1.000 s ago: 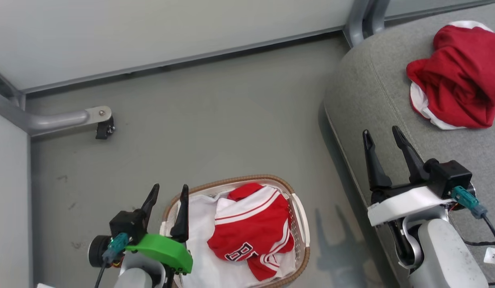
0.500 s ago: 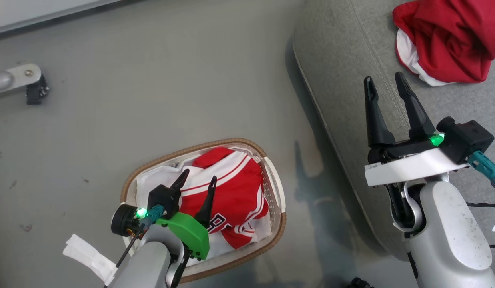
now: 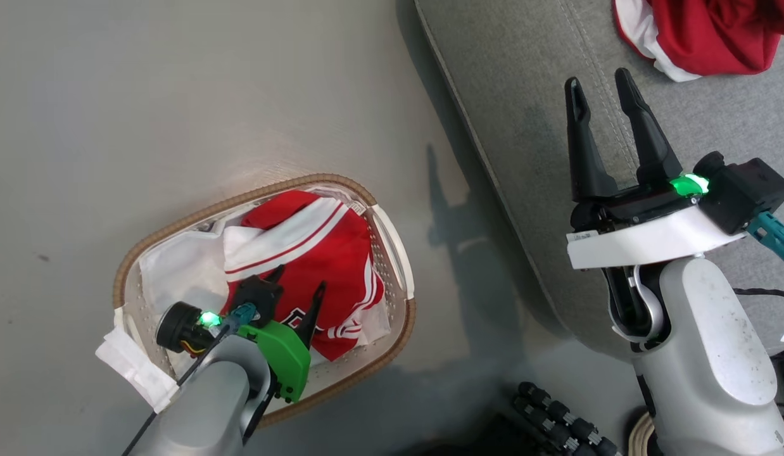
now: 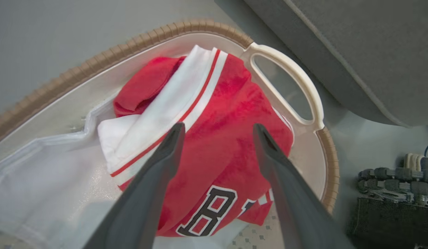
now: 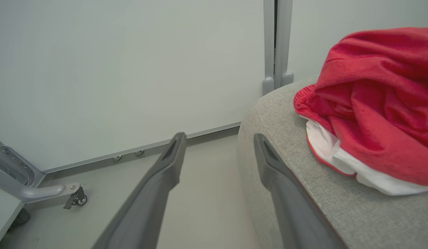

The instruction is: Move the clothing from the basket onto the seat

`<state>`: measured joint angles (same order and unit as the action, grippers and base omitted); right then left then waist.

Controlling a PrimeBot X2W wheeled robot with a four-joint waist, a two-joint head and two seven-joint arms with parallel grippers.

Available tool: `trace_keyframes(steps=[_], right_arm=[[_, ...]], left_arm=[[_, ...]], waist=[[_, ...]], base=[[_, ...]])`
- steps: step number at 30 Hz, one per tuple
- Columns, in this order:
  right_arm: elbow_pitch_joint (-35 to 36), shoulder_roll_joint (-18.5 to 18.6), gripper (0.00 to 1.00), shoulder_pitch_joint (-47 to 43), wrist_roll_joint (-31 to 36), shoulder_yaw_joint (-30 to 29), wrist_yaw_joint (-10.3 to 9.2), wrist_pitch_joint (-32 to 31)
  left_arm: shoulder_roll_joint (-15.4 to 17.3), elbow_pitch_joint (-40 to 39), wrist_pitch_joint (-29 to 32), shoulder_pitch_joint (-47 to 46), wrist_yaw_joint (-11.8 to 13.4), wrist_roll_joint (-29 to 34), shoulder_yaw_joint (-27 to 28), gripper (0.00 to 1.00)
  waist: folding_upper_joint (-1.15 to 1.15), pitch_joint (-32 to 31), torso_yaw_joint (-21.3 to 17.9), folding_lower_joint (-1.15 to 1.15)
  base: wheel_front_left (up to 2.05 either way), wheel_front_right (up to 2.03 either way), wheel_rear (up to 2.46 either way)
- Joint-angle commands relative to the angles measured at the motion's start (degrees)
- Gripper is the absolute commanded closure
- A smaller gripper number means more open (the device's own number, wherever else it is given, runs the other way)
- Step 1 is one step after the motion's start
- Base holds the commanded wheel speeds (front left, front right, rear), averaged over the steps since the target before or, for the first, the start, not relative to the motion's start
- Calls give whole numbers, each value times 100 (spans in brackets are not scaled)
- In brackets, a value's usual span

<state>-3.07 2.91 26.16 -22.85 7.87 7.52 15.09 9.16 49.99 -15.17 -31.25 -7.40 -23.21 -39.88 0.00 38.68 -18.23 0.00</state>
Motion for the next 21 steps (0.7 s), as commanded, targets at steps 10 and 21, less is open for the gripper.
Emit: trace_keyframes(steps=[10,21], right_arm=[[192,5,0,323,-47,50,-6,10],[316,6,0,515,-129,126,-6,10]], left_arm=[[303,503,4,-820,-16,-14,-804,0],[529,921,5,-1528,-16,-148,-1912,0]], waist=[[0,935,-304,0],[0,1399,-313,0]], base=[[0,0,0],[0,0,0]])
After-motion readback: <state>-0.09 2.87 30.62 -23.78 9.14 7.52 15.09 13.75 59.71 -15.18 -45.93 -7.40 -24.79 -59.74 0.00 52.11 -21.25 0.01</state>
